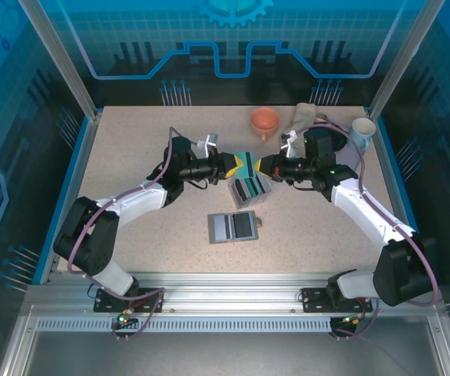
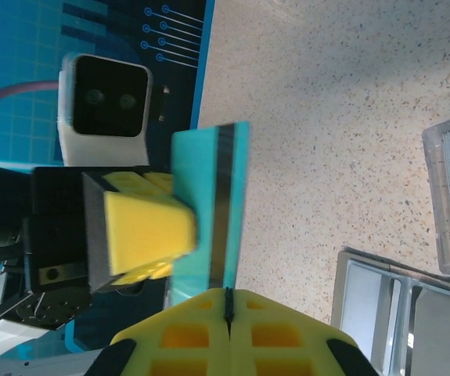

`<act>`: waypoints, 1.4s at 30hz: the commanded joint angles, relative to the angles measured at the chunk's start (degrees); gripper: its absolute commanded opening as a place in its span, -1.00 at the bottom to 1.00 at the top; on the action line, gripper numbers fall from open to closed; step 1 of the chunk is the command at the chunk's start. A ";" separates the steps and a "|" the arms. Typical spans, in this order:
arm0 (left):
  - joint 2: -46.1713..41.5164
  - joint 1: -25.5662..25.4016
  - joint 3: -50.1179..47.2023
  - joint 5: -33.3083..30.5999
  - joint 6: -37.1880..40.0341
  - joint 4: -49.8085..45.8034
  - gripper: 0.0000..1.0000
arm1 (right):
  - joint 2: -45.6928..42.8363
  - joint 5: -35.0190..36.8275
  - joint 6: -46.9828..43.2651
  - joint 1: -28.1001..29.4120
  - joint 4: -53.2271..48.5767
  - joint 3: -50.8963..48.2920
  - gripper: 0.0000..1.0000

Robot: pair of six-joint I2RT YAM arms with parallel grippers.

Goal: Put the credit cards into the card holder
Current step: Pick up the credit card from the storage box, then flip over the card slot in the card holder.

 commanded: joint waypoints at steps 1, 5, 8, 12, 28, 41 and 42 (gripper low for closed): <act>-1.56 0.38 -0.10 2.08 -0.17 2.34 -0.99 | -0.57 -3.27 1.38 -0.58 4.50 -1.22 -0.82; -1.29 0.38 -0.29 3.62 -1.55 5.36 -1.00 | -0.33 -4.16 1.11 -0.67 4.75 -0.85 -0.53; -0.83 0.38 0.16 4.81 -2.22 5.98 -1.00 | 0.83 -6.90 1.64 -0.71 7.15 -0.80 -0.44; -0.42 0.38 0.27 5.57 -2.37 5.64 -1.00 | 1.96 -7.95 2.19 -0.75 8.23 -0.57 -0.75; -10.91 -0.66 -5.82 -25.25 20.16 -55.92 0.17 | 0.41 24.87 -16.48 13.70 -20.92 -5.07 -0.96; -9.65 -4.53 -9.25 -28.65 21.00 -58.95 0.18 | 5.59 32.37 -16.26 17.79 -23.37 -8.96 -1.00; -9.35 -4.56 -9.20 -28.59 21.00 -58.93 0.18 | 5.82 32.20 -16.52 17.80 -23.38 -8.91 -1.00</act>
